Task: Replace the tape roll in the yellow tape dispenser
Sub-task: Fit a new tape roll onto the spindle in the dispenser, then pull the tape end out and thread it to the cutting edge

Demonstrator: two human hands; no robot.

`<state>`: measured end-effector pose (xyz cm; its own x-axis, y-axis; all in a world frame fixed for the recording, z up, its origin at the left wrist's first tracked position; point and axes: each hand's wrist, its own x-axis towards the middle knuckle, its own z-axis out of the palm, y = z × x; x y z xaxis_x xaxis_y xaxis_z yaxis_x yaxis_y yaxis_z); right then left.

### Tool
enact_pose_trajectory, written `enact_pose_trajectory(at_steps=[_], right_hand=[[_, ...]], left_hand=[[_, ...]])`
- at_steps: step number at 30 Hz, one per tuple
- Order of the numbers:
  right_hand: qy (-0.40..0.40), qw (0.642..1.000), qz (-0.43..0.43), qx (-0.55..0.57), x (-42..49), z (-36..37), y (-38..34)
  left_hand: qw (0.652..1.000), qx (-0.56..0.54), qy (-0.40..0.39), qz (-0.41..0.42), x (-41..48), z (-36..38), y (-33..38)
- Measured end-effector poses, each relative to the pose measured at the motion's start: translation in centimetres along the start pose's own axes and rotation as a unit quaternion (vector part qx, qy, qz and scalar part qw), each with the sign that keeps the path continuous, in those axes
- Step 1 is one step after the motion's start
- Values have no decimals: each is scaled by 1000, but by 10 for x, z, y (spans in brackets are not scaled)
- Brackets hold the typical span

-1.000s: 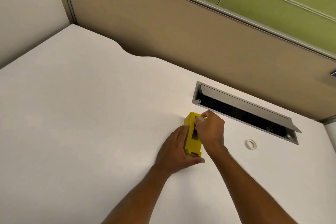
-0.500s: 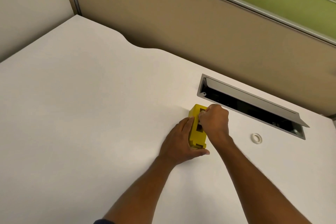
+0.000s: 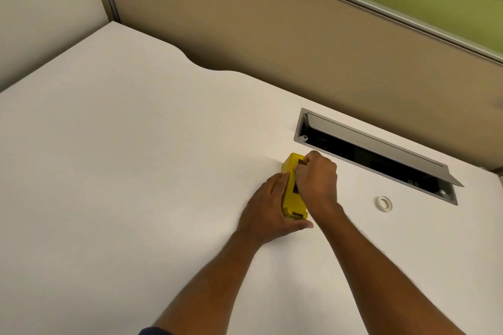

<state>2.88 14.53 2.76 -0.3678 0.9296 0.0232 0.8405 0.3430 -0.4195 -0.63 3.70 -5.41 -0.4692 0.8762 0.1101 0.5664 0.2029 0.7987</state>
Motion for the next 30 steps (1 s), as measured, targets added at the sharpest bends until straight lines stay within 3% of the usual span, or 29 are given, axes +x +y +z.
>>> enact_pose_trajectory(at_steps=[11, 15, 21, 26, 30], right_hand=[[-40, 999, -18, -3, 9, -14, 14], [-74, 991, -110, -3, 4, -29, 30], [-96, 971, -215, -51, -12, -29, 42], [-89, 962, -250, -59, -8, -29, 43], [-82, 955, -278, -65, -6, -29, 46]], left_hand=[[1000, -20, -6, 1, 1, -3, 0], [993, -110, 41, 0, 1, -6, -2], [961, -223, 145, -79, 15, -8, 1], [963, -234, 108, -82, 32, -2, 3], [981, -173, 78, -32, 31, 4, -1]])
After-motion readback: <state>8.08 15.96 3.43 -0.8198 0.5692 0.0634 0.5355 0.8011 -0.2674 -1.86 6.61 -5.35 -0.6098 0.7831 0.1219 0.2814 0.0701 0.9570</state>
